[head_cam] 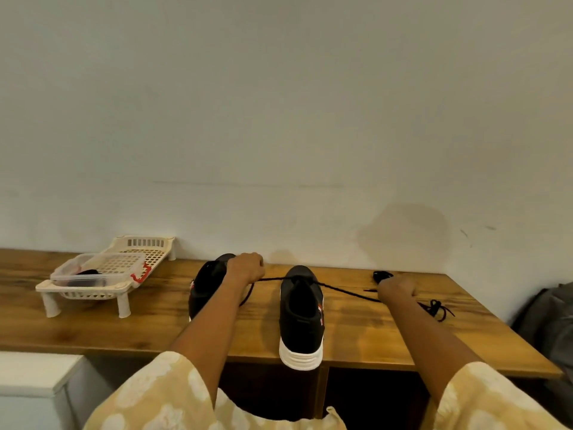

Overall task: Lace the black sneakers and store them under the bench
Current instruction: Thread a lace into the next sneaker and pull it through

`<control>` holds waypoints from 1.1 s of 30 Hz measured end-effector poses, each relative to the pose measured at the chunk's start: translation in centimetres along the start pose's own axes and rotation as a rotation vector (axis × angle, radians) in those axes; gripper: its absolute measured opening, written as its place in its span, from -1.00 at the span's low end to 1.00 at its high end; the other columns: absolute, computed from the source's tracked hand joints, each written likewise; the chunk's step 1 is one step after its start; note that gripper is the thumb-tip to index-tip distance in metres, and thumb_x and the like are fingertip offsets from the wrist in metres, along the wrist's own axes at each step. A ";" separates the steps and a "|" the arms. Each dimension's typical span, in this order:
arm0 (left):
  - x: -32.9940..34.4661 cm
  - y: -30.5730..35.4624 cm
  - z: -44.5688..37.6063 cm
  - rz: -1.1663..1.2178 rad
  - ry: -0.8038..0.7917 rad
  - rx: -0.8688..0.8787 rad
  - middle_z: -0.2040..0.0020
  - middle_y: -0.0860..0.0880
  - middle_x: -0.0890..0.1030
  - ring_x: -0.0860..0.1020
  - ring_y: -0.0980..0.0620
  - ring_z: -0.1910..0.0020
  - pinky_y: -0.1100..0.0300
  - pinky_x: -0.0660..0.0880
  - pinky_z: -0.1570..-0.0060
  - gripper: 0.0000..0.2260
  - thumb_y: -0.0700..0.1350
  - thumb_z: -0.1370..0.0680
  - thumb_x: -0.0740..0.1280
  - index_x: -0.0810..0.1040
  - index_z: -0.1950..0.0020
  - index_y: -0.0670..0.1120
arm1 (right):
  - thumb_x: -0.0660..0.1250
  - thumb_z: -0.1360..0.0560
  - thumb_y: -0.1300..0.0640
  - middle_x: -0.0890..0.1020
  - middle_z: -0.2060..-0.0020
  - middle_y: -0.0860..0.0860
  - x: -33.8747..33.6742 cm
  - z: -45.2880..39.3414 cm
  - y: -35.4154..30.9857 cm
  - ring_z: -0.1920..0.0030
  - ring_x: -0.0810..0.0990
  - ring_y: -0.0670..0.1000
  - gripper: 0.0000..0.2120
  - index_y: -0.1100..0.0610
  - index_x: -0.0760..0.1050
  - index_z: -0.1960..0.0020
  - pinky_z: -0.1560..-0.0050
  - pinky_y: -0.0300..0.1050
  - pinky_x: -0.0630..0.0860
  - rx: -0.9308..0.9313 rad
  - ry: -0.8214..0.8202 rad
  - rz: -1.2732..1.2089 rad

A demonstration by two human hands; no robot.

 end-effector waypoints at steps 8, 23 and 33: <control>0.2 3.0 1.1 0.626 -0.152 0.258 -0.16 -0.11 0.61 0.56 0.05 -0.02 0.20 0.48 -0.10 -0.78 -0.10 -0.56 0.32 0.64 -0.14 -0.16 | 0.24 -0.59 0.04 0.47 -0.30 0.19 -3.8 2.7 -5.9 -0.34 0.41 0.15 -0.61 0.25 0.43 -0.32 -0.24 -0.04 0.40 -0.590 -0.175 -0.804; 3.9 3.0 3.1 1.005 -0.058 0.193 0.00 -0.02 0.63 0.58 0.11 0.01 0.28 0.46 -0.08 -0.79 -0.25 -0.53 0.35 0.61 -0.15 -0.20 | 0.35 -0.44 0.28 0.57 0.35 -0.07 -4.1 5.4 -7.4 0.31 0.51 -0.09 -0.87 0.21 0.62 0.03 0.28 -0.35 0.40 -0.694 0.169 -0.959; 4.5 3.0 3.4 1.001 -0.006 0.180 0.04 -0.07 0.65 0.60 -0.01 -0.01 0.14 0.51 -0.14 -0.92 -0.18 -0.53 0.36 0.63 0.01 -0.07 | 0.27 -0.55 -0.02 0.59 0.27 0.03 -2.2 5.3 -6.7 0.25 0.54 0.02 -0.77 0.11 0.51 0.18 0.33 -0.13 0.34 -0.368 0.467 -0.923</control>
Point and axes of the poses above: each hand's wrist, its own z-axis away from the middle knuckle, its own x-axis out of the palm, y = z × x, the point moved 4 cm from there along -z, towards the middle knuckle
